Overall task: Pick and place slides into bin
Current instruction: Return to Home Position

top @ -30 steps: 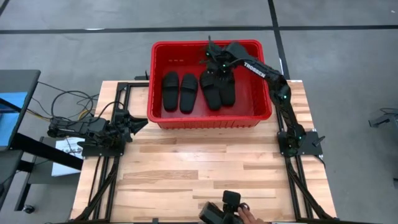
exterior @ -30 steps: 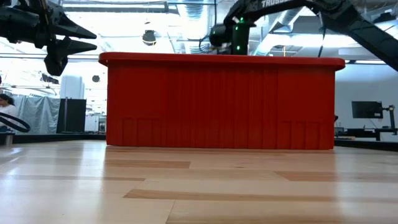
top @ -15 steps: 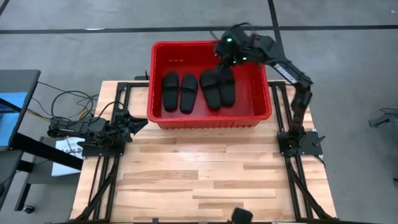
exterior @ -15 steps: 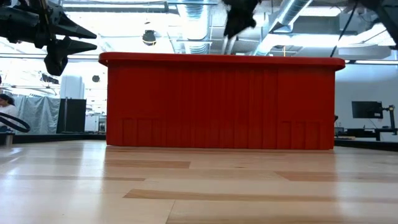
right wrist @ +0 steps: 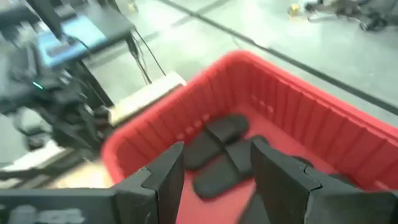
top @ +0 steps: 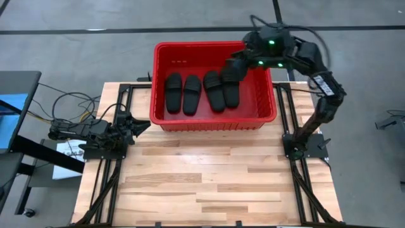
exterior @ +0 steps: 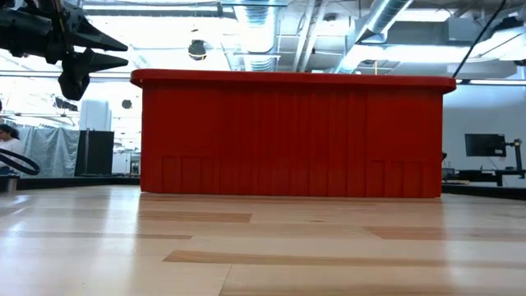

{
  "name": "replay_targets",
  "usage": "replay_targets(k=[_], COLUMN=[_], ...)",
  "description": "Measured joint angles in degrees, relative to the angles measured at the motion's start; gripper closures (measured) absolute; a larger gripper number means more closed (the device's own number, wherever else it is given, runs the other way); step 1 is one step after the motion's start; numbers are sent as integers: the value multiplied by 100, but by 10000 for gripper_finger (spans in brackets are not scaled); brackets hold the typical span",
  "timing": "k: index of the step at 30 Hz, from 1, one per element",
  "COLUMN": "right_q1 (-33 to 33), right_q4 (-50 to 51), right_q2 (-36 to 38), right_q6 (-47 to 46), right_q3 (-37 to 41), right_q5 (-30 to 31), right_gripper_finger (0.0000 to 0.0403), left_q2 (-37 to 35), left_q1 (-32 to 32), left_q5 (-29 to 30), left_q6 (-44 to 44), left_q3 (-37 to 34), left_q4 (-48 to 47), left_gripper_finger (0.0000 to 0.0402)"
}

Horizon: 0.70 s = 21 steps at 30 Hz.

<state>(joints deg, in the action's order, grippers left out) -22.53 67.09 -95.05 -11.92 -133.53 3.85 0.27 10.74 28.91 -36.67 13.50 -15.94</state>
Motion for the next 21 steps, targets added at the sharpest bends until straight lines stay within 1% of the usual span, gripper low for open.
replay_targets(k=[4, 6, 8, 10, 14, 16, 17, 19, 21], right_q1=[347, 623, 987, 1423, 2282, 2624, 2760, 2933, 3018], right_q4=[-254, -445, -630, -745, -767, -837, -927, -1179, -1506], right_q2=[319, 478, 630, 772, 987, 1089, 1177, 1427, 1750], right_q6=[-166, -166, -81, 181, 587, 692, 746, 902, 979], right_q3=[0, 0, 2, 2, 3, 88, 211, 641, 1284], right_q5=[109, 358, 844, 1476, 2630, 3081, 3189, 3183, 3102], right_gripper_finger=[228, 228, 228, 228, 228, 228, 228, 228, 228], left_q2=[-2, 0, -2, -2, -2, -2, 0, -1, -2], left_q1=[-2, -2, -1, 1, -1, -1, -1, 0, 0], left_q5=[0, 0, 0, -17, -37, -37, -37, -40, -42], left_q6=[-26, -32, -42, -46, -37, -16, -2, 23, 72], left_q3=[0, 0, 0, -1, 0, 0, -1, 0, -2], left_q4=[0, -2, -4, -4, -4, -4, -4, -4, -4], left_gripper_finger=[299, 299, 299, 299, 299, 299, 299, 299, 299])
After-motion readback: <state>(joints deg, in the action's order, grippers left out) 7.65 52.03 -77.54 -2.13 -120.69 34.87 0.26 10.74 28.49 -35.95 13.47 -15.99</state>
